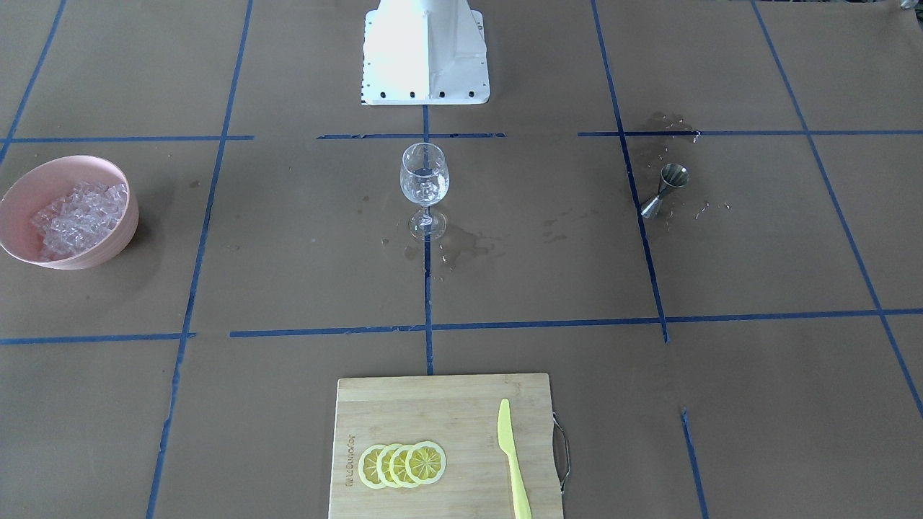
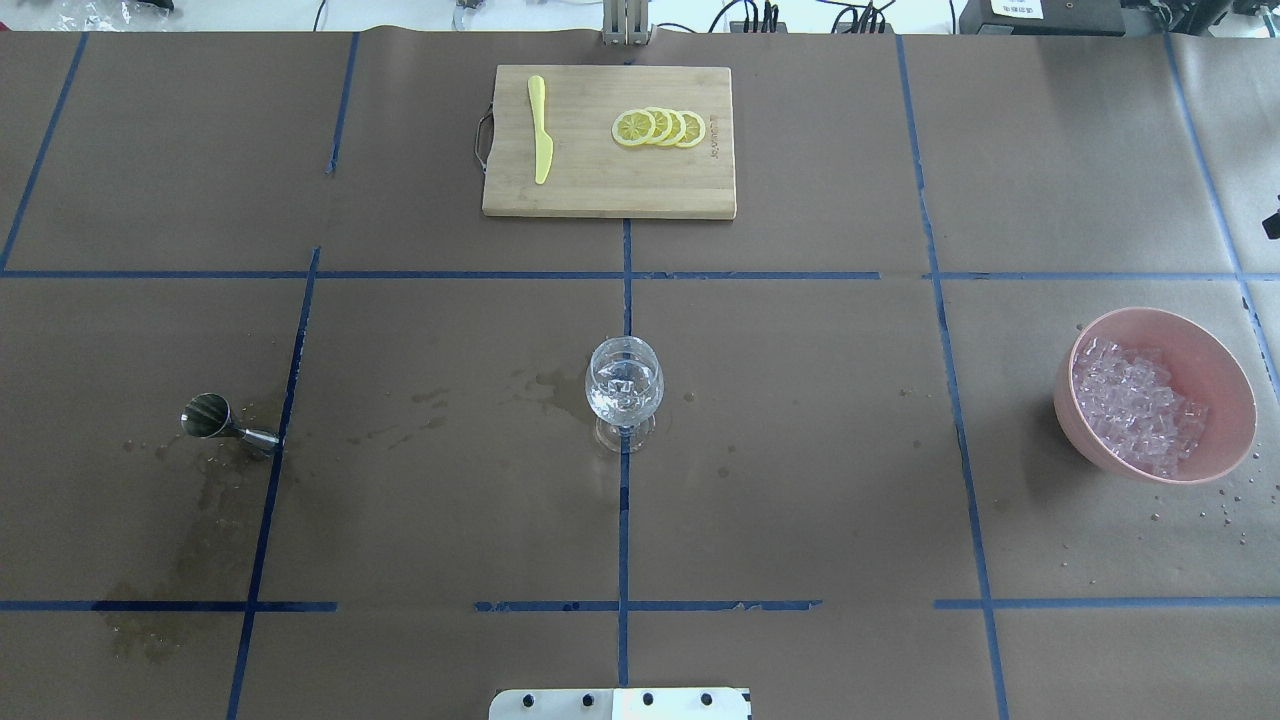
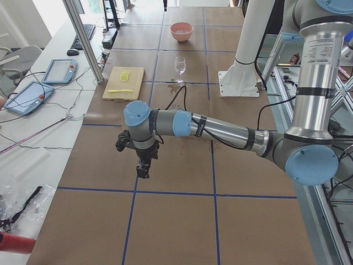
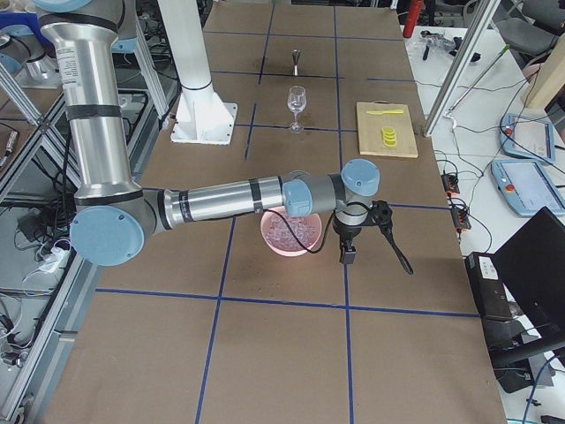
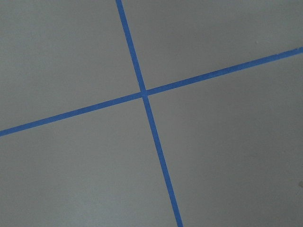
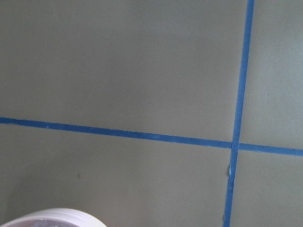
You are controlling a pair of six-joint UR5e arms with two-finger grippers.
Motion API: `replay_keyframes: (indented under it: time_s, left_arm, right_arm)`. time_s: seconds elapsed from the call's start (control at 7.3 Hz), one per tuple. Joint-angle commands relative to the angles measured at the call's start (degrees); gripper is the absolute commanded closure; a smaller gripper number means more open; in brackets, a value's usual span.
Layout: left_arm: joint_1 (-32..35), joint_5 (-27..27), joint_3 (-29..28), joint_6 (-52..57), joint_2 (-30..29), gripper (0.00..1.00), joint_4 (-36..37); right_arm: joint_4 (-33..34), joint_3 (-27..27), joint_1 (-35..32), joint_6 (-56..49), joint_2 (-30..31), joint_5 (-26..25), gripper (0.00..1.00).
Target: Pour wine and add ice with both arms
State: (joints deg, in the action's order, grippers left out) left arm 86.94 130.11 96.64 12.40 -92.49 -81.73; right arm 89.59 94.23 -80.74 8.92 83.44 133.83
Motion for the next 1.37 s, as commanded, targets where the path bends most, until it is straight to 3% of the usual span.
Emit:
replay_keyframes:
  time_s: [0.0,0.14,0.68,0.96,1.23]
  left_arm:
    - [0.6,0.8,-3.6,-0.2,0.5,0.0,-6.9]
    - [0.6,3.5,-3.3,-0.1,-0.1,0.0,-6.7]
    - [0.6,3.7,-2.4,0.3,0.5,0.0,-5.1]
    - [0.8,3.7,-2.2,0.3,0.8,0.0,-3.8]
    - [0.8,3.7,-2.2,0.3,0.8,0.0,-3.8]
  right_arm:
    - [-0.2,0.0,-0.1,0.1,0.3,0.7,0.0]
    - [-0.6,0.2,-0.1,0.1,0.9,1.7,0.0]
    - [-0.6,0.1,0.0,0.9,1.4,1.8,0.0]
    - [-1.2,-0.4,0.0,0.3,4.7,1.5,0.0]
    - [-6.6,-0.5,0.0,1.5,7.6,1.6,0.0]
